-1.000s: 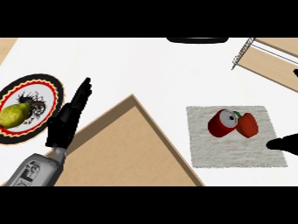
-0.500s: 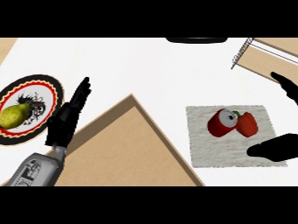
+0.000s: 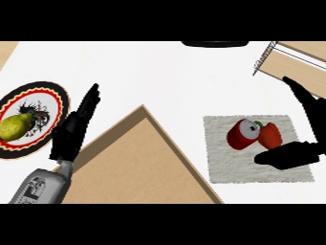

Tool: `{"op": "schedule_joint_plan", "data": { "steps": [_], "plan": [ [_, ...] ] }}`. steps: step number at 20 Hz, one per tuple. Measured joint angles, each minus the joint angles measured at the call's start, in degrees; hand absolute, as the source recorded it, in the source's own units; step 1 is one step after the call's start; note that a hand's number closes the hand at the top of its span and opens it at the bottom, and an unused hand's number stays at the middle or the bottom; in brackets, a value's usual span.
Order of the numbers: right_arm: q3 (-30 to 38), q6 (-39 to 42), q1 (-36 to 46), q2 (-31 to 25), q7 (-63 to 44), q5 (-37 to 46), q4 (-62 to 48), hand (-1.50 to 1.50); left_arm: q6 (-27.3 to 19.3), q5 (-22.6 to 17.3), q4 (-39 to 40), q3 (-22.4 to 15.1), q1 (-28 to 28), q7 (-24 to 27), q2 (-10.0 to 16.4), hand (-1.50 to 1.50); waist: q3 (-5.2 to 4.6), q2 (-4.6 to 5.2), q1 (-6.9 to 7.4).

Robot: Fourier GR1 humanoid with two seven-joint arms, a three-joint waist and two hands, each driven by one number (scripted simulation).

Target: Pick the can from the placemat and place it in the tiered shelf

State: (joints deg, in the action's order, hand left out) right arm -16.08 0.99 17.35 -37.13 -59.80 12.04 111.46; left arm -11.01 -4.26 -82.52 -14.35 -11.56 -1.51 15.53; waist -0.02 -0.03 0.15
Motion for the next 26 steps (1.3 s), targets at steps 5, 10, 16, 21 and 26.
{"op": "schedule_joint_plan", "data": {
  "steps": [5, 10, 16, 21, 26],
  "plan": [
    [-1.07, 1.18, -0.25, 4.18, -1.68, 3.73, 1.38, -1.5, 1.33, 0.89, 1.6, 1.52, -0.37, 0.57, -1.15, 0.0, -0.01, 0.0, -0.14],
    [-0.94, 1.87, -0.02, 8.02, -1.44, 7.07, -1.09, -1.5, 2.61, 1.59, 1.53, 2.97, 0.44, 1.6, -1.64, 0.0, 0.0, 0.0, -0.06],
    [-0.64, 3.06, -1.48, 11.2, -0.97, 10.25, -2.54, -1.5, 3.88, 2.61, 0.66, 4.02, 0.94, 1.12, -2.28, 0.0, 0.01, 0.0, -0.07],
    [0.13, 4.88, -0.8, 13.3, -0.34, 11.91, -5.1, -1.5, 4.71, 3.64, 0.1, 4.66, 1.6, 0.83, -3.04, 0.0, 0.01, 0.0, -0.04],
    [0.92, 6.44, -1.46, 14.59, 0.66, 13.4, -6.79, -1.5, 5.03, 4.75, 0.86, 5.44, 0.9, 0.99, -4.24, 0.0, 0.02, -0.01, -0.1]
  ]
}}
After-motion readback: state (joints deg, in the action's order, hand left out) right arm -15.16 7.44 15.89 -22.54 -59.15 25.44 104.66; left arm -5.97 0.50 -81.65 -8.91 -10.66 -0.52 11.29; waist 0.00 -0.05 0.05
